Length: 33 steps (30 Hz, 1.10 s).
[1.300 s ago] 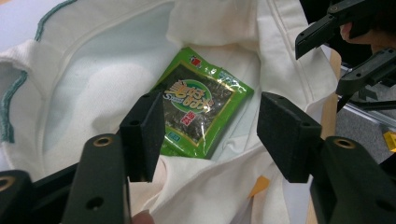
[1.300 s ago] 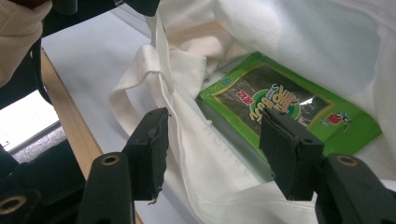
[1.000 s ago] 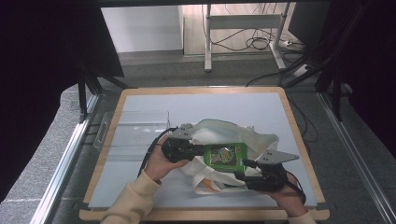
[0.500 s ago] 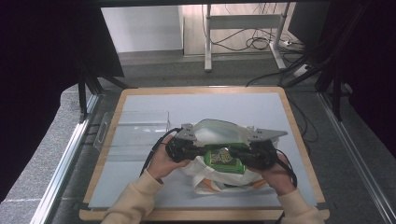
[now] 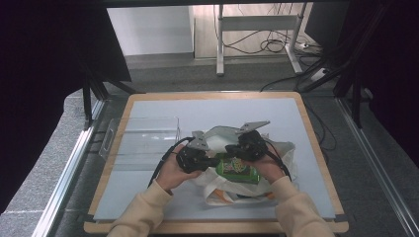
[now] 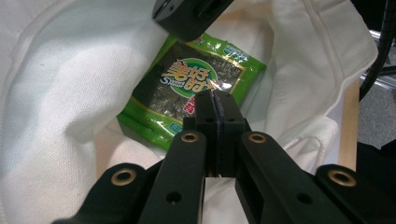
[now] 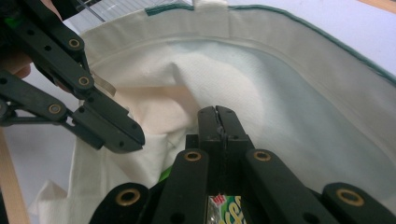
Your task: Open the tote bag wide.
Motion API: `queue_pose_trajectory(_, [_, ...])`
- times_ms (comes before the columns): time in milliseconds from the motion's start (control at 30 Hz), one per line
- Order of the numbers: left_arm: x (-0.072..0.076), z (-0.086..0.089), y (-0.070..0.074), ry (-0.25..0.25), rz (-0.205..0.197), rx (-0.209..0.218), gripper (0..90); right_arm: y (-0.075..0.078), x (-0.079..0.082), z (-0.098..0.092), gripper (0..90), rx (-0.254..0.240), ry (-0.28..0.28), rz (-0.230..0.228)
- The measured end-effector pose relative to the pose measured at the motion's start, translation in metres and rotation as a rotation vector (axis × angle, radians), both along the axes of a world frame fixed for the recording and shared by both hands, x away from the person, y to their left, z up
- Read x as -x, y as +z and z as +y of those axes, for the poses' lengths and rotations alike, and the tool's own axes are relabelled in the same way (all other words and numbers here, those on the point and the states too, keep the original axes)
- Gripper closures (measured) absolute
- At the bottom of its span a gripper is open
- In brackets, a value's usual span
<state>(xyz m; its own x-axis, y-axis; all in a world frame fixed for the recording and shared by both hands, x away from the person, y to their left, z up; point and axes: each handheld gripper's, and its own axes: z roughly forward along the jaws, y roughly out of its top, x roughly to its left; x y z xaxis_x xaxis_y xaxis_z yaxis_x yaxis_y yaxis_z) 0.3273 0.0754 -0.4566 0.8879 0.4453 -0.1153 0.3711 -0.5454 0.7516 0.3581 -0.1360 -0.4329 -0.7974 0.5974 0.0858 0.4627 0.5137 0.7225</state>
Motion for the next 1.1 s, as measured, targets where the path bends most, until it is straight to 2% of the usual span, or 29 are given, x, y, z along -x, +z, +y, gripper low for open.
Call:
queue_pose_trajectory(267, [0.001,0.004,-0.001,-0.001,0.028,-0.015,90.0,-0.012,-0.005,0.014,89.3,0.043,0.029,0.022])
queue_pose_trajectory(667, [0.004,0.014,-0.004,0.007,0.059,-0.025,90.0,-0.039,-0.013,0.037,89.3,0.143,0.1,0.057])
queue_pose_trajectory(833, [0.004,0.015,-0.005,-0.005,0.06,-0.032,90.0,-0.049,-0.019,0.042,89.3,0.175,0.094,0.056])
queue_pose_trajectory(967, [0.005,0.016,-0.006,-0.006,0.068,-0.038,90.0,-0.052,-0.025,0.044,89.3,0.181,0.08,0.04])
queue_pose_trajectory(1100, [0.005,0.016,-0.008,-0.015,0.076,-0.061,90.0,-0.052,-0.031,0.044,89.4,0.174,0.069,0.025])
